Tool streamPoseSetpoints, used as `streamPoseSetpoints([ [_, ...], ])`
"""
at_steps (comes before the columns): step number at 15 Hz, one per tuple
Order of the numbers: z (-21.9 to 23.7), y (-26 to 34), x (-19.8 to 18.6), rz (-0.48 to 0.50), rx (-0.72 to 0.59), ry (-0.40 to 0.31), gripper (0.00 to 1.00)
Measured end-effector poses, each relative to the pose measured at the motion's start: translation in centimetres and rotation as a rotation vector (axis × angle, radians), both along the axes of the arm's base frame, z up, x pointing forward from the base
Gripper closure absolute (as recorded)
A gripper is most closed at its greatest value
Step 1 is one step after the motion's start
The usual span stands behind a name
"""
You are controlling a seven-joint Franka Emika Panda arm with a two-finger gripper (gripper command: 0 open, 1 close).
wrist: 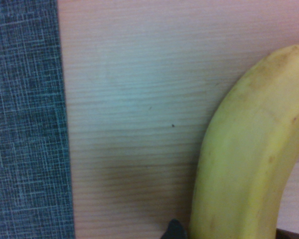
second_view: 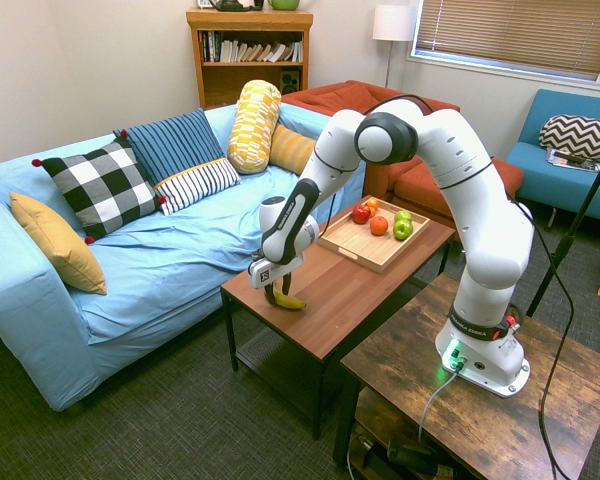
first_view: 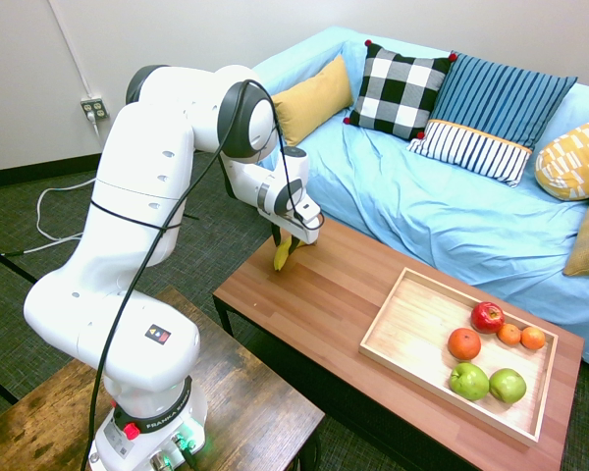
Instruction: Put banana in the tray
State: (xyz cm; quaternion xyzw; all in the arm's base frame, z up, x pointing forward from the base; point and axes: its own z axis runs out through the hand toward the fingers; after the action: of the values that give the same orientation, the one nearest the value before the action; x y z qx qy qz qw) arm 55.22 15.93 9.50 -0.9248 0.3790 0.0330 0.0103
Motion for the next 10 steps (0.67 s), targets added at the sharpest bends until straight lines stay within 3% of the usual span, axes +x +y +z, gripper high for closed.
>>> streamPoseSetpoints([
  [5, 0.9, -1.8, 0.9, -0.022, -0.016, -0.022, 1.00],
  [10, 7.1, -6.4, 2.3, -0.064, -0.062, -0.065, 1.00],
])
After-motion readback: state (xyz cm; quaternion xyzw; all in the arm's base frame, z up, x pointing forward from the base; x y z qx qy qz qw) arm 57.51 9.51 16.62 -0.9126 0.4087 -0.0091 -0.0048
